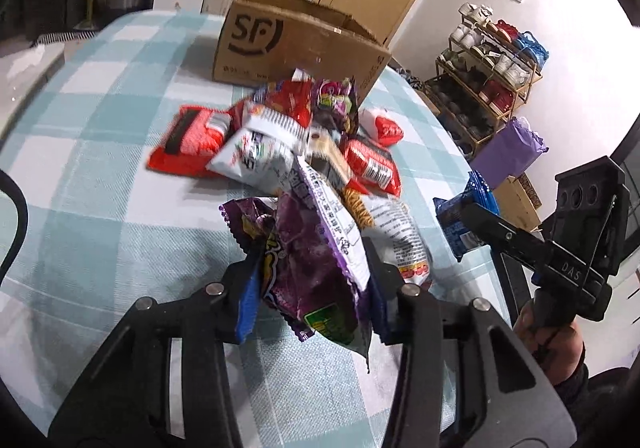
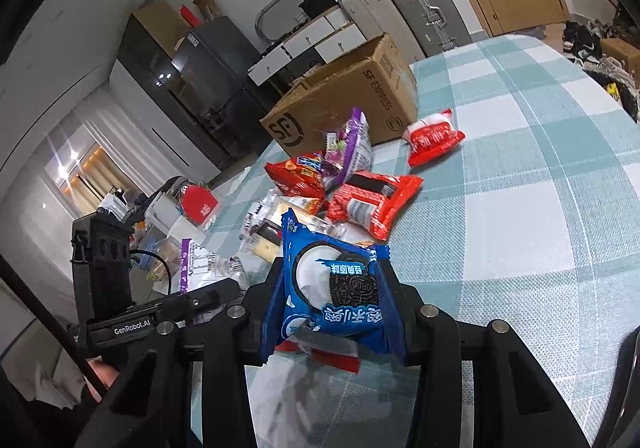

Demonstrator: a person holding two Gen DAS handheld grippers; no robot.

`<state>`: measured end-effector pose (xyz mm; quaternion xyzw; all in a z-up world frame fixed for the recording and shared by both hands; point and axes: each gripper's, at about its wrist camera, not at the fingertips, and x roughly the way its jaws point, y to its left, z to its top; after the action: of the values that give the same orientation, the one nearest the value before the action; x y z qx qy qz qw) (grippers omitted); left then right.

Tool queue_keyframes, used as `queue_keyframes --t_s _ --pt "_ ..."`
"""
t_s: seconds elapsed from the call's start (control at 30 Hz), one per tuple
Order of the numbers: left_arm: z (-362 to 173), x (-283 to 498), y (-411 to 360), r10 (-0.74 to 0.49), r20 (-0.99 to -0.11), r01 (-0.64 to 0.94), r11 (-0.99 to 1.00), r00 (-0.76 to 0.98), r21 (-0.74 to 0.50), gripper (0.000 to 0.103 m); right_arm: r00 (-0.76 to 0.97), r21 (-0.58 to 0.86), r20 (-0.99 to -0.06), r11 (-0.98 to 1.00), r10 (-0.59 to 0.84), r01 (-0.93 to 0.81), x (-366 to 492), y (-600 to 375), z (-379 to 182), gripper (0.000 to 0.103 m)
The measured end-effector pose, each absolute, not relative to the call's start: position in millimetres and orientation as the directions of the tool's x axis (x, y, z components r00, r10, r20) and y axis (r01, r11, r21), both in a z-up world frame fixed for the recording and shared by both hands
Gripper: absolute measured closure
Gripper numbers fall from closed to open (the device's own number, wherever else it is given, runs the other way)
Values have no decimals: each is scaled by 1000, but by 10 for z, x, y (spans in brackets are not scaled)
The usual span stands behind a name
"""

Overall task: Organize snacks
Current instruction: 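Lift the Oreo pack with the right gripper while the left gripper lifts the purple bag toward the box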

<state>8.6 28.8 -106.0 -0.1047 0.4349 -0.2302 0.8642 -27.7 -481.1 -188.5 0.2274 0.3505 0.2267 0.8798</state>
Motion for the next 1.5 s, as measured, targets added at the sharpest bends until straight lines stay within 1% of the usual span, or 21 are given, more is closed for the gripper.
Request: queue_keyframes --t_s 0.13,0.23,0.4,0.7,0.87,1.03,1.17,1.27,1.5 --pt "-838 11 356 -479 -674 330 877 562 -349 62 658 550 -502 794 562 -259 -279 -4749 -1741 59" --pt "-627 -23 376 -430 -660 340 901 616 -269 62 665 534 -487 796 566 -286 -279 -4689 -1580 59" --pt "-331 3 387 -394 -635 359 914 665 -191 62 672 522 -448 782 590 -339 -242 -4600 -1283 59" --pt "295 248 478 -359 -588 367 924 725 -111 62 667 527 -370 738 646 -422 -13 -4532 -732 59" --pt "609 559 486 -347 -575 367 926 741 -87 62 670 534 -334 719 663 -445 167 -4583 -433 59" --pt "855 948 472 -333 -580 364 929 743 -66 62 668 530 -310 706 676 -469 385 -4621 -145 60" --pt "1125 1341 430 -344 -578 371 926 740 -77 62 675 525 -310 712 670 -466 636 -4646 28 59" --pt "1333 1590 223 -323 -561 382 924 762 -13 62 680 517 -300 713 669 -474 837 -4649 173 59" --pt "1545 2338 -161 -316 -603 403 915 733 10 62 682 521 -296 711 669 -472 1337 -4644 415 59"
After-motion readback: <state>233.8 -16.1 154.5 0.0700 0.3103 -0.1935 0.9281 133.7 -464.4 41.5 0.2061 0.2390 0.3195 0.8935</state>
